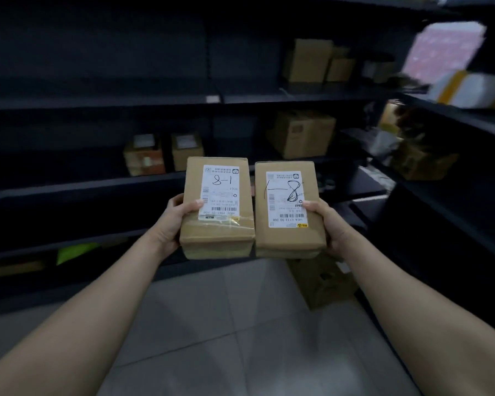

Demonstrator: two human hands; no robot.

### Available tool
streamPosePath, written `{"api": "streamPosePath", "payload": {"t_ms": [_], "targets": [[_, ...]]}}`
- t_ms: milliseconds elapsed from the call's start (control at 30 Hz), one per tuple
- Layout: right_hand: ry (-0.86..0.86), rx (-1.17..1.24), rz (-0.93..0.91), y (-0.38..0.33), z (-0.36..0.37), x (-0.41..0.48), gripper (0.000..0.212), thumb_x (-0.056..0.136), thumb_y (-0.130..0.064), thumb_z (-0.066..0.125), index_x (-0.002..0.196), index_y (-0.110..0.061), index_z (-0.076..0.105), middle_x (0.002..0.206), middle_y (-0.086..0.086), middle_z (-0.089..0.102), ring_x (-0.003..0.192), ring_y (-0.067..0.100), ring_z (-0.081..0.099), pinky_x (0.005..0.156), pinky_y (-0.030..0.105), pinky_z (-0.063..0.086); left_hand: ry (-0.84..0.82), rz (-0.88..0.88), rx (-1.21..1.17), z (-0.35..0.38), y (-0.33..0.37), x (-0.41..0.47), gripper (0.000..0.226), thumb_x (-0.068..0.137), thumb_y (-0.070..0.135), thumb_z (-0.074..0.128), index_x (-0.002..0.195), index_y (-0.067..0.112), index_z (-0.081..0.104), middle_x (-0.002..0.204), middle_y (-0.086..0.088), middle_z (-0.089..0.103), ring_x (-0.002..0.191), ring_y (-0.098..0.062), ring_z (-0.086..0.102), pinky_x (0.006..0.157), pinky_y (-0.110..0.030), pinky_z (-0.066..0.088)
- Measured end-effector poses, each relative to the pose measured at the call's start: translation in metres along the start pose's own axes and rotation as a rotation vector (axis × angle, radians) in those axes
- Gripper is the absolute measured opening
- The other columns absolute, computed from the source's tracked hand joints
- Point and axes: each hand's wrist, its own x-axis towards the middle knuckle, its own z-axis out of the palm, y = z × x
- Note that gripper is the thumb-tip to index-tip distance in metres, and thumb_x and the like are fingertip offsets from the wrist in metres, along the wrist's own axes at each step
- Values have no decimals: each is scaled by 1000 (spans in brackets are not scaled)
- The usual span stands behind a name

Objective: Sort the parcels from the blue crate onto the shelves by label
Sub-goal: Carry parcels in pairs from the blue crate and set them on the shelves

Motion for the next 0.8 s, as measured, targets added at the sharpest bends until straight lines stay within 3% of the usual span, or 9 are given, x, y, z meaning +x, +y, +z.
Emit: {"api": "streamPosePath", "payload": {"t_ms": [100,233,367,800], "targets": [[-109,-66,37,3,47,46,46,85,-25,65,128,-24,51,115,11,70,95,28,69,82,44,57,146,28,-33,-45,5,4,65,77,21,72,132,17,37,115,-7,63,97,-23,66,72,-36,54],[-255,-90,114,10,103,104,41,84,-24,68,122,-26,52,100,6,75,80,23,74,61,35,58,299,13,-62,-95,11,16,60,78,23,71,129,21,39,113,-8,64,91,-22,66,64,-34,53],[-388,-143,129,9,147,160,47,83,-26,68,127,-24,51,108,10,73,90,28,71,74,42,58,406,41,-63,-125,24,36,62,79,24,71,132,20,39,112,-8,64,92,-23,65,66,-34,52],[-544,-235,177,-9,274,293,54,81,-29,69,131,-23,51,113,12,71,102,33,67,86,46,55,596,99,-87,-217,63,96,67,71,26,76,129,21,41,110,-8,66,92,-23,67,66,-33,53]]}}
